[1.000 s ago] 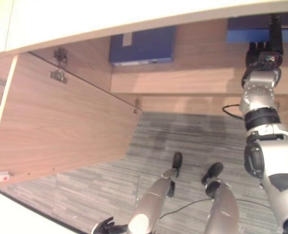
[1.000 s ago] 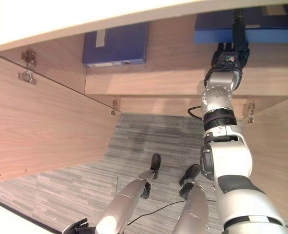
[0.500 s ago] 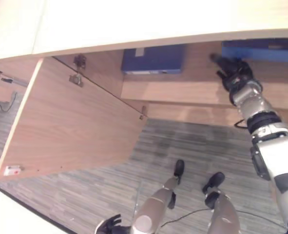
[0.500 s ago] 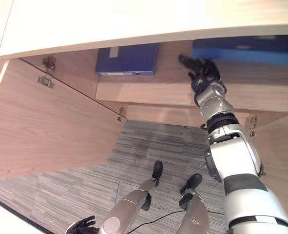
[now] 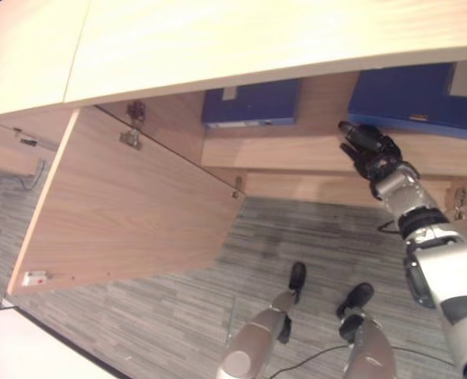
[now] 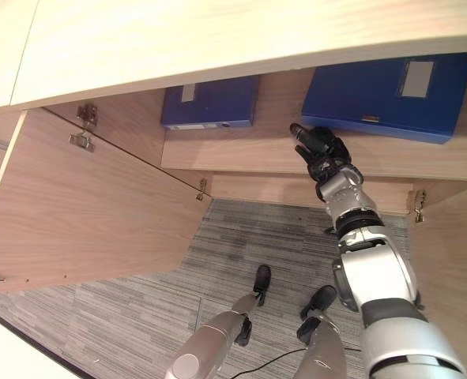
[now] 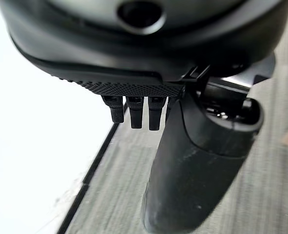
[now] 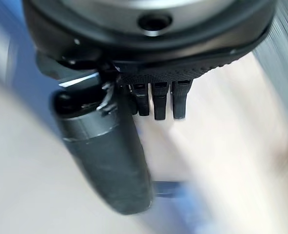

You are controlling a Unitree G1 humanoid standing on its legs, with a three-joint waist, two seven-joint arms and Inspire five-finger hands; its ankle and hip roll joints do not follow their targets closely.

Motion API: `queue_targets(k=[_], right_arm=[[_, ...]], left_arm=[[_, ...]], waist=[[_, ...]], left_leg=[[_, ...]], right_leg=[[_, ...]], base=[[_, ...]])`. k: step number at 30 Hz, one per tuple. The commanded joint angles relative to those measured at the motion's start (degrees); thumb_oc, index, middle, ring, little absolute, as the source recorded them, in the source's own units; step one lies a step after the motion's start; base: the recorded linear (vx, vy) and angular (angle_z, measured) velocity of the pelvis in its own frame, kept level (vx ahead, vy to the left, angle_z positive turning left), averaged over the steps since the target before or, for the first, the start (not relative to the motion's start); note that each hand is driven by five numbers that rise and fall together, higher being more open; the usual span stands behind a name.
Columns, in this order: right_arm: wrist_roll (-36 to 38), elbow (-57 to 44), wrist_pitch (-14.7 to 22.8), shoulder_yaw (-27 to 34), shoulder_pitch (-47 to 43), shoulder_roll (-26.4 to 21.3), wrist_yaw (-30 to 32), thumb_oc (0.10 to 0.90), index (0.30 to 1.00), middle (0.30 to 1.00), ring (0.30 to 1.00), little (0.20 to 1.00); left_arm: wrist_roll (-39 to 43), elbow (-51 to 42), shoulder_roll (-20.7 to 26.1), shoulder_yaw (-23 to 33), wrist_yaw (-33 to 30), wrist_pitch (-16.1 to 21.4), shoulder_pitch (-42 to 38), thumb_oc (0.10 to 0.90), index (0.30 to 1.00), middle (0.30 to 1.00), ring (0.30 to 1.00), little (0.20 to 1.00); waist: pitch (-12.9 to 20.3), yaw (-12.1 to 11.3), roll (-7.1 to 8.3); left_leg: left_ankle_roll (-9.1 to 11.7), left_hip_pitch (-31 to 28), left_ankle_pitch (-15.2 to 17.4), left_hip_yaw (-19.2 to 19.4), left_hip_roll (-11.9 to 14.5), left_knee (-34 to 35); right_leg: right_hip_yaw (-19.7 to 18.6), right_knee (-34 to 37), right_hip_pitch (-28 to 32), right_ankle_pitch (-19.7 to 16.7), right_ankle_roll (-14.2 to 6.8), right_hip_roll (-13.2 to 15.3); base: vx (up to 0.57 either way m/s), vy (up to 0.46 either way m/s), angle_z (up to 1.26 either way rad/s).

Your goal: Put the empty folder in the office cabinet

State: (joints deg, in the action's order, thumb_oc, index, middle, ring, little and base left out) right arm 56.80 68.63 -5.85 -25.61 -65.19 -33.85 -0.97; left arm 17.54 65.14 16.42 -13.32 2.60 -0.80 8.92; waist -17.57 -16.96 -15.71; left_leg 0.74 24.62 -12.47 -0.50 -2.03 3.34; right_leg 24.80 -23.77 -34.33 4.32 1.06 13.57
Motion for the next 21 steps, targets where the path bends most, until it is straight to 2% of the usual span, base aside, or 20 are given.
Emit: queue_targets(k=[1, 2, 3, 4, 6, 7, 8, 9, 13, 17, 21], right_arm=[[-20.7, 1.9, -3.5, -7.7, -6.0, -2.2, -6.5, 0.800, 0.900, 0.900, 0.900, 0.900], [-28.2, 3.9, -4.6, -11.6, -6.9, -2.8, -7.7, 0.800, 0.900, 0.900, 0.900, 0.900], [-40.4, 6.8, -5.4, -17.7, -8.8, -3.5, -9.1, 0.800, 0.900, 0.900, 0.900, 0.900], [-40.4, 6.9, -5.3, -17.8, -8.9, -3.4, -9.1, 0.800, 0.900, 0.900, 0.900, 0.900], [-49.2, 9.1, -5.4, -21.3, -10.6, -3.7, -8.5, 0.800, 0.900, 0.900, 0.900, 0.900], [-49.2, 9.2, -5.3, -21.3, -10.7, -3.7, -8.5, 0.800, 0.900, 0.900, 0.900, 0.900], [-55.1, 11.5, -5.2, -23.2, -12.8, -4.2, -6.7, 0.800, 0.900, 0.900, 0.900, 0.900], [-57.2, 13.0, -5.4, -23.5, -14.4, -5.2, -5.5, 0.800, 0.900, 0.900, 0.900, 0.900], [-57.8, 14.7, -5.3, -23.3, -16.2, -7.2, -3.9, 0.800, 0.900, 0.900, 0.900, 0.900], [-64.3, 17.9, -5.2, -25.5, -19.2, -9.8, -0.7, 0.800, 0.900, 0.900, 0.900, 0.900], [-68.3, 19.4, -5.7, -26.7, -19.7, -12.1, -0.5, 0.800, 0.900, 0.900, 0.900, 0.900]], left_arm=[[-2.6, 3.0, 6.8, -1.8, 0.3, -0.1, 0.0, 0.800, 0.900, 0.900, 0.900, 0.900], [-3.0, 2.6, 6.6, -1.9, 0.4, 0.0, -0.1, 0.800, 0.900, 0.900, 0.900, 0.900], [-3.3, 2.1, 6.4, -1.8, 0.3, 0.2, 0.1, 0.800, 0.900, 0.900, 0.900, 0.900], [-3.3, 2.1, 6.3, -1.8, 0.3, 0.2, 0.1, 0.800, 0.900, 0.900, 0.900, 0.900], [-3.3, 2.0, 6.0, -1.8, -0.1, 0.3, -0.4, 0.800, 0.900, 0.900, 0.900, 0.900], [-3.3, 2.0, 5.9, -1.8, -0.1, 0.3, -0.4, 0.800, 0.900, 0.900, 0.900, 0.900], [-3.3, 2.5, 5.4, -1.8, -0.6, 0.5, -1.3, 0.800, 0.900, 0.900, 0.900, 0.900], [-3.4, 3.4, 5.3, -1.3, -1.3, 0.5, -2.0, 0.800, 0.900, 0.900, 0.900, 0.900], [-3.9, 4.4, 4.8, -0.9, -1.9, 0.7, -2.7, 0.800, 0.900, 0.900, 0.900, 0.900], [-3.1, 4.8, 3.8, -0.3, -3.0, 1.3, -3.4, 0.800, 0.900, 0.900, 0.900, 0.900], [-2.6, 5.0, 3.8, 0.1, -3.4, 1.3, -4.0, 0.800, 0.900, 0.900, 0.900, 0.900]], waist=[[-0.8, 0.0, 2.64], [-0.6, 0.5, 2.77], [-0.2, 1.2, 2.95], [-0.3, 1.3, 2.90], [0.2, 1.6, 3.10], [0.1, 1.7, 3.07], [0.4, 2.0, 3.37], [0.4, 2.2, 3.61], [0.3, 2.4, 3.83], [0.2, 2.4, 4.01], [0.3, 2.1, 4.00]], left_leg=[[2.6, -3.9, 7.2, 2.1, -1.2, 1.7], [2.5, -3.9, 7.2, 2.1, -1.2, 1.7], [2.3, -3.9, 7.2, 2.0, -1.3, 1.7], [2.3, -3.9, 7.2, 2.0, -1.3, 1.7], [2.2, -3.9, 7.3, 2.0, -1.3, 1.7], [2.2, -3.9, 7.3, 2.0, -1.3, 1.7], [2.2, -3.8, 7.3, 2.1, -1.3, 1.7], [2.2, -3.8, 7.3, 2.2, -1.3, 1.7], [2.2, -3.7, 7.3, 2.4, -1.4, 1.7], [2.4, -3.5, 7.2, 2.5, -1.5, 1.7], [2.5, -3.4, 7.1, 2.5, -1.7, 1.7]], right_leg=[[-1.1, 12.0, 8.5, -3.1, -6.7, -2.2], [-1.1, 12.1, 8.6, -3.4, -6.8, -2.2], [-1.4, 12.3, 8.6, -3.9, -6.9, -2.2], [-1.4, 12.3, 8.6, -3.9, -6.9, -2.2], [-1.6, 12.6, 8.6, -4.2, -7.0, -2.3], [-1.6, 12.6, 8.6, -4.2, -7.0, -2.3], [-1.8, 13.0, 8.7, -4.5, -7.1, -2.4], [-2.0, 12.9, 8.5, -4.6, -7.1, -2.4], [-2.4, 12.9, 8.4, -4.8, -7.2, -2.4], [-2.3, 13.6, 8.6, -5.0, -7.3, -2.6], [-1.9, 13.7, 8.9, -5.1, -7.3, -2.5]], base=[[-0.02, 0.056, -0.01], [-0.01, 0.087, -0.01], [0.00, 0.061, -0.01], [0.01, 0.057, -0.04], [0.01, 0.024, -0.09], [0.01, 0.030, -0.09], [0.01, 0.025, -0.06], [0.01, 0.025, -0.04], [0.00, 0.005, -0.02], [0.00, 0.000, 0.00], [0.00, 0.000, 0.00]])
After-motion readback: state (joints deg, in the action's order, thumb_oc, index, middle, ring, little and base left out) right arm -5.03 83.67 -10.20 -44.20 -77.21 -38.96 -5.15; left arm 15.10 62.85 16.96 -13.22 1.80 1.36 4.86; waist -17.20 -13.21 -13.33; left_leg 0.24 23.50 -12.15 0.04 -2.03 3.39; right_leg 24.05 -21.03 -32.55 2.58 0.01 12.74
